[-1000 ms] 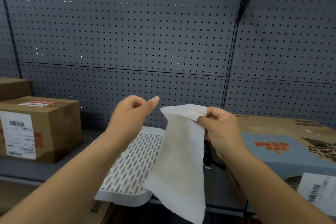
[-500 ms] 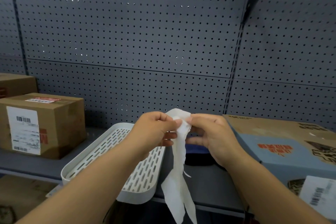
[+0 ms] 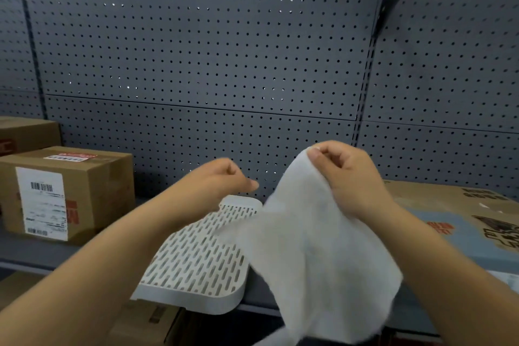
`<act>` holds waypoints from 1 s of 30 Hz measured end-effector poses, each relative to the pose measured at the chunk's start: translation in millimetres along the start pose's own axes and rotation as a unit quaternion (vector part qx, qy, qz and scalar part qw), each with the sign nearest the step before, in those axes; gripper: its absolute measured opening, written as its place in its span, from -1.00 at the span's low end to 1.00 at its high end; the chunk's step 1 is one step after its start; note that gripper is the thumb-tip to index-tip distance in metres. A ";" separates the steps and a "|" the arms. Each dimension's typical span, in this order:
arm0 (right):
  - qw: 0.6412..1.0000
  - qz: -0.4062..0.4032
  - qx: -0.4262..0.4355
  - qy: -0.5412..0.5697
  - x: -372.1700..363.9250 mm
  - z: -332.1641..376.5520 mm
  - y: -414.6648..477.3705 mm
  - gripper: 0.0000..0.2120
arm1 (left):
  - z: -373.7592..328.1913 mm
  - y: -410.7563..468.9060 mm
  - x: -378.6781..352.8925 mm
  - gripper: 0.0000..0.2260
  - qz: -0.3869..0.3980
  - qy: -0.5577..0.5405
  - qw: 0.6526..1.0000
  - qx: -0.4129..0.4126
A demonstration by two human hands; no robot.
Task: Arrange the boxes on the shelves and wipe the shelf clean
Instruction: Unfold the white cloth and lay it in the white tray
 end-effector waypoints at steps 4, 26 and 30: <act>0.993 0.111 0.039 -0.004 -5.6 23.1 6.6 -0.89 | -28.6 -3.4 -3.2 -0.63 -0.048 0.015 0.995 -0.090; 0.968 0.241 -0.052 0.054 -8.6 -1.2 -14.2 -0.71 | -39.8 12.8 2.7 -0.84 -0.079 -0.097 0.986 -0.107; 0.955 0.291 -0.056 0.019 -8.8 -9.7 -14.4 -0.76 | -39.2 14.4 17.9 -0.85 -0.139 -0.115 0.978 -0.107</act>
Point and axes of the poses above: each hand's wrist, its own y-axis towards the middle knuckle, its own x-axis out of the back of the hand, z = x × y, the point moved 5 cm from there along y, towards the middle knuckle
